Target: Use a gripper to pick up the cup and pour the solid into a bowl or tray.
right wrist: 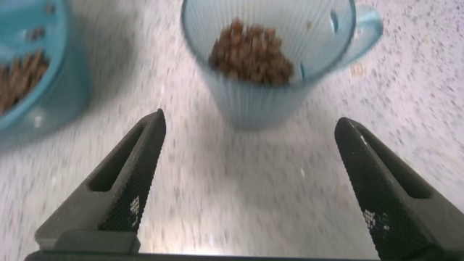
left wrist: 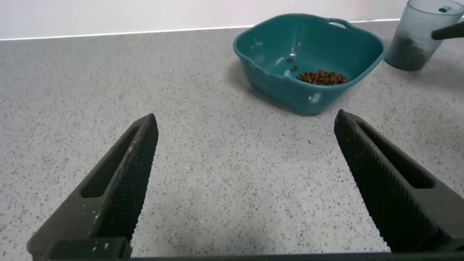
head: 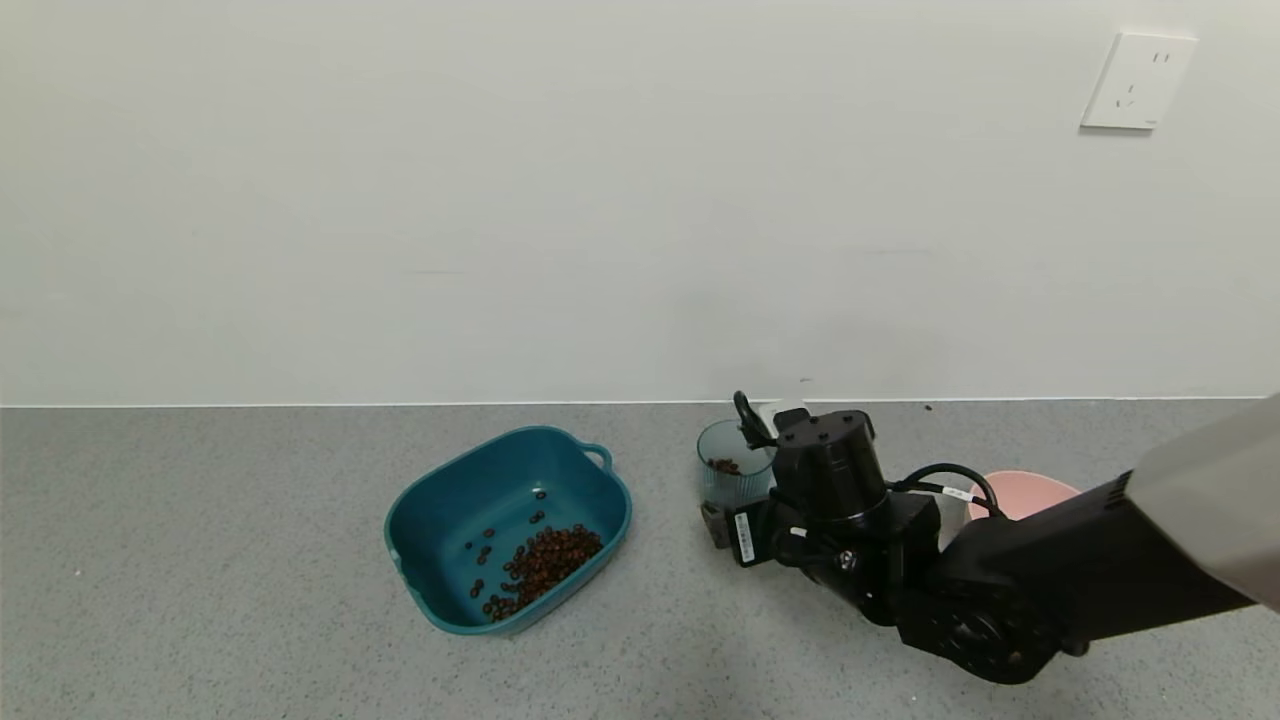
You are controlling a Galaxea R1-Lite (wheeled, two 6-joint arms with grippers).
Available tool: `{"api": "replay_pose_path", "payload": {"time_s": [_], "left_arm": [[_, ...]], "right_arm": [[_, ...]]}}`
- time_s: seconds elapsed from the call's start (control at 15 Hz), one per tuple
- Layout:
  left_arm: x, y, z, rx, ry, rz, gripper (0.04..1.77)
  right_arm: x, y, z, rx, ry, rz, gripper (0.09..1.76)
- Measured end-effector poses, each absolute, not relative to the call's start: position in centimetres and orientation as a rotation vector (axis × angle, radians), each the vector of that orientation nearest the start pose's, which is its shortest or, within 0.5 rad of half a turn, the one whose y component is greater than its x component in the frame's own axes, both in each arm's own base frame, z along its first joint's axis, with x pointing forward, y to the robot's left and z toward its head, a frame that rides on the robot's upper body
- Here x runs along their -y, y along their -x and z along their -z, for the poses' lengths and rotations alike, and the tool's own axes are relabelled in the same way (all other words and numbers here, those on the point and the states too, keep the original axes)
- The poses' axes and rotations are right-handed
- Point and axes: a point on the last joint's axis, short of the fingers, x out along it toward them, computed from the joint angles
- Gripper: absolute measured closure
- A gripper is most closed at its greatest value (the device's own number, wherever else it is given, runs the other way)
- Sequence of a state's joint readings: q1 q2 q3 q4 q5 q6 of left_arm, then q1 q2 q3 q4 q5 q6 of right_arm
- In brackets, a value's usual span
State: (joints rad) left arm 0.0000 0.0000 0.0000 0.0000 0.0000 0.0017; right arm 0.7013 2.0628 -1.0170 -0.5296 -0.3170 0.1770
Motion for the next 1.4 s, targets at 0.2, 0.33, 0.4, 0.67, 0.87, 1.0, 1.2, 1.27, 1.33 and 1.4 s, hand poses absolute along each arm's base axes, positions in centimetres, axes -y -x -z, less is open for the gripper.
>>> {"api": "replay_pose_path", "payload": {"time_s": [0.2,0.33,0.4,0.67,0.87,1.0,1.2,1.27,1.33,1.4], "left_arm": [[0.0,2.3,-7.5,0.000,-0.002,0.000,0.06],[0.0,2.3,-7.5,-0.001,-0.002,0.000,0.06],[0.0,2.3,-7.5,0.000,-0.002,0.000,0.06],[0.0,2.3,-7.5,0.000,-0.002,0.000,0.06],[0.0,2.3,-7.5,0.000,-0.002,0.000,0.06],[0.0,2.3,-7.5,0.000,-0.001,0.000,0.06],[0.0,2.3,-7.5,0.000,-0.002,0.000,0.06],[0.0,2.3,-7.5,0.000,-0.002,0.000,0.06],[0.0,2.3,-7.5,0.000,-0.002,0.000,0.06],[0.0,2.3,-7.5,0.000,-0.002,0.000,0.06]], "right_arm": [[-22.9,-28.3,-11.4,-0.483,0.125,-0.355,0.15],[-21.9,-27.3,-12.3,-0.473,0.121,-0.356,0.15],[-21.3,-26.9,-12.8,-0.467,0.115,-0.355,0.15],[-18.3,-25.3,-15.0,-0.422,0.089,-0.322,0.15],[-16.0,-23.7,-16.7,-0.384,0.069,-0.300,0.15],[-14.3,-22.5,-17.6,-0.360,0.056,-0.279,0.15],[-12.1,-20.3,-18.6,-0.340,0.042,-0.256,0.15],[-11.4,-19.5,-18.9,-0.341,0.041,-0.249,0.15],[-10.6,-18.5,-19.3,-0.349,0.043,-0.241,0.15],[-9.8,-17.5,-19.7,-0.353,0.043,-0.231,0.15]]}}
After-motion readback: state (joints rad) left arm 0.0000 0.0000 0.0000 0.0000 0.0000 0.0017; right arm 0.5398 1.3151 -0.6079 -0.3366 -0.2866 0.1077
